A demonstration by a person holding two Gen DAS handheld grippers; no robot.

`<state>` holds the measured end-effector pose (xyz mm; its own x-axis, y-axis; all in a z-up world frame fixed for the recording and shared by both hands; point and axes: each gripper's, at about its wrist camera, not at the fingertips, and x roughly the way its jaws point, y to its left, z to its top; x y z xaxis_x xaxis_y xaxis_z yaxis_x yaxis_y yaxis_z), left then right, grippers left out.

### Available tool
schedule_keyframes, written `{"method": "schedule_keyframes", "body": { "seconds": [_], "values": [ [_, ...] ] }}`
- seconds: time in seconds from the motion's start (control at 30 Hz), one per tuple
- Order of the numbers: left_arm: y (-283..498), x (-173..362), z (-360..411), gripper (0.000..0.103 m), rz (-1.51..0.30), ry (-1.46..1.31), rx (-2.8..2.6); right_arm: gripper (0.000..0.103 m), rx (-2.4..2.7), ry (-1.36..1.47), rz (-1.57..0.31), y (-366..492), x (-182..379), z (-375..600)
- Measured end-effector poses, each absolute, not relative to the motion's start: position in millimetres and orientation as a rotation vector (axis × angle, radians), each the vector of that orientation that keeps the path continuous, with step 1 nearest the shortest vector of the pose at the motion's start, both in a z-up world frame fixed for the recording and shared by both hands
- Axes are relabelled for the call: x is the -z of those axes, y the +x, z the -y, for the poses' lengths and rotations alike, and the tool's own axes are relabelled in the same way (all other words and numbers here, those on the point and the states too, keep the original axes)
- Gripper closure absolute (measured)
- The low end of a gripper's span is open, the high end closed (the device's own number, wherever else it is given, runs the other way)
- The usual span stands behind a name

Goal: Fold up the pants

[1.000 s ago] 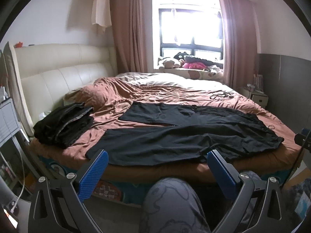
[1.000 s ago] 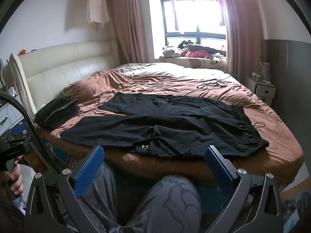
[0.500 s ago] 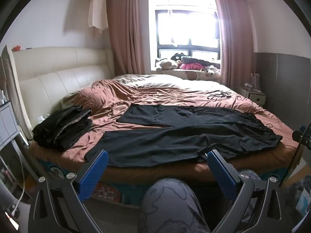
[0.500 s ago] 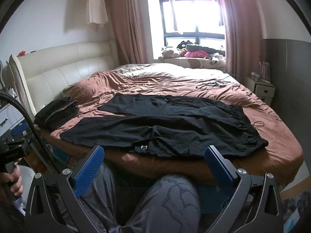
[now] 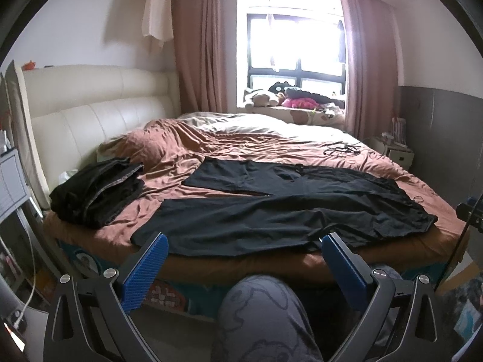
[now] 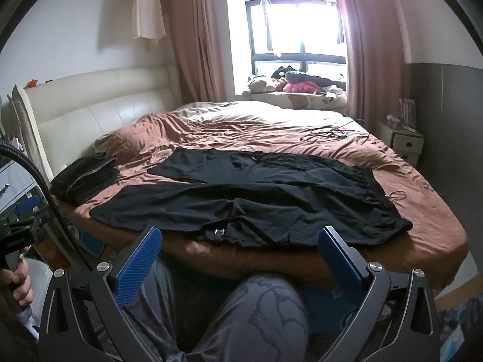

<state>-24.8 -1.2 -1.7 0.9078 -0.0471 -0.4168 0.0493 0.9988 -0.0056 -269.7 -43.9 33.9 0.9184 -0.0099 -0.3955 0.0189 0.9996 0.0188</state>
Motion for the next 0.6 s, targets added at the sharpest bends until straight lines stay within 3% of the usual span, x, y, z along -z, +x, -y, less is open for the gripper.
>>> {"method": "schedule_keyframes", "body": {
  "seconds": [0.6],
  "values": [
    [-7,4,2,0.0,-0.432,0.008,0.065,0.0,0.022,0.013,-0.405,-254,-34,48]
  ]
}}
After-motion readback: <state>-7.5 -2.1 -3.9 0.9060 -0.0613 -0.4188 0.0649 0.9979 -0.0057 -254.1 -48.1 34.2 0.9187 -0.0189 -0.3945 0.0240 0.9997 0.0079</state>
